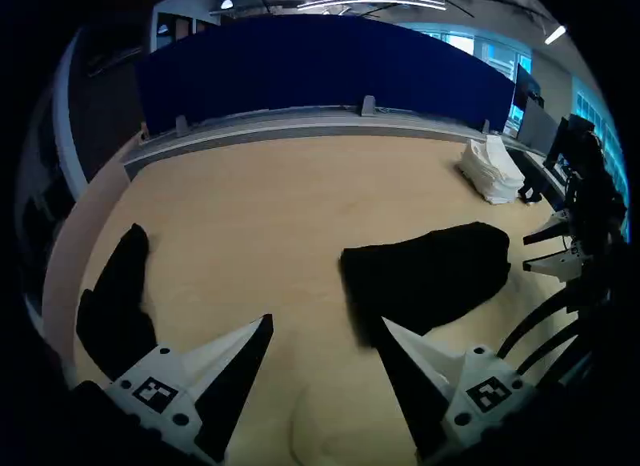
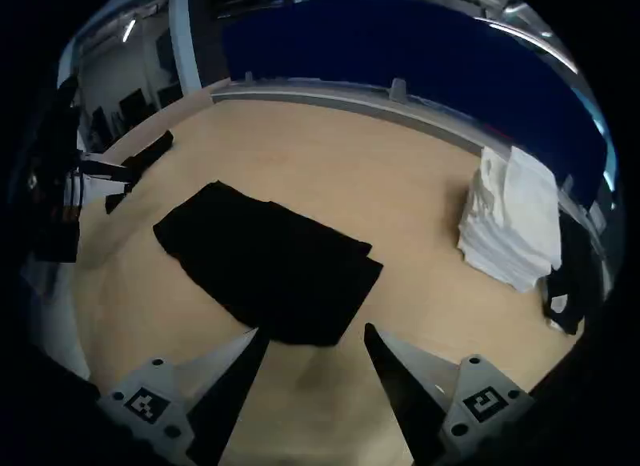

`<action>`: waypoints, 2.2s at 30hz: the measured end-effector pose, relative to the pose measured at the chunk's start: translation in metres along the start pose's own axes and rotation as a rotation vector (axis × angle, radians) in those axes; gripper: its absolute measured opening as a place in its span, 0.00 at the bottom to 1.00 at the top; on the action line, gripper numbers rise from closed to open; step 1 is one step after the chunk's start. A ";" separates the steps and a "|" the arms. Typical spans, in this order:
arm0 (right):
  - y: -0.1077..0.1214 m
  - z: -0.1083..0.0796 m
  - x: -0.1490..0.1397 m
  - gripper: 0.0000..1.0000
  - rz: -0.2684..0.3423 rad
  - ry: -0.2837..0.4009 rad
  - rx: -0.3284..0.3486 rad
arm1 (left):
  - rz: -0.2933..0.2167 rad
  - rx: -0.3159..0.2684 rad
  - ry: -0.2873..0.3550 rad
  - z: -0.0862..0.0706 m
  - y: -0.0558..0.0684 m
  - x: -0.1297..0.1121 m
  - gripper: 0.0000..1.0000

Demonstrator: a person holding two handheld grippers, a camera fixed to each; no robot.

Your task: Fold towel

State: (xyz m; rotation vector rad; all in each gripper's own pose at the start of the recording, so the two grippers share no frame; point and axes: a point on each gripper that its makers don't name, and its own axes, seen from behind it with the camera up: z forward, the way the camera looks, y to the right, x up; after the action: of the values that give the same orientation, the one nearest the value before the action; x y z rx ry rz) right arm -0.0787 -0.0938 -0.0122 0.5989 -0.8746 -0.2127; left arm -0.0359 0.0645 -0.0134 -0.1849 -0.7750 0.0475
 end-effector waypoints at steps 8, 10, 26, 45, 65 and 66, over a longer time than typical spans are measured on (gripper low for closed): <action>-0.008 0.002 -0.009 0.93 -0.037 -0.020 0.036 | -0.046 0.035 -0.011 -0.026 -0.012 -0.026 0.90; -0.010 0.004 -0.010 0.92 -0.042 -0.025 0.044 | -0.058 0.040 -0.014 -0.030 -0.013 -0.031 0.90; -0.014 0.029 -0.021 0.81 -0.103 -0.074 0.090 | -0.085 0.049 -0.036 -0.046 -0.011 -0.056 0.90; -0.007 0.039 -0.027 0.30 -0.115 -0.113 0.105 | -0.090 0.039 -0.051 -0.050 -0.011 -0.067 0.90; -0.009 0.028 -0.023 0.03 -0.118 -0.091 0.084 | -0.079 0.036 -0.050 -0.047 -0.010 -0.063 0.90; -0.009 0.027 -0.023 0.03 -0.119 -0.089 0.084 | -0.078 0.036 -0.050 -0.047 -0.010 -0.063 0.90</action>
State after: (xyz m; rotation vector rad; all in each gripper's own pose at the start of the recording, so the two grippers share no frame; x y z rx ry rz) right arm -0.1131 -0.1030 -0.0193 0.7253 -0.9382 -0.3132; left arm -0.0484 0.0407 -0.0878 -0.1197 -0.8297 -0.0082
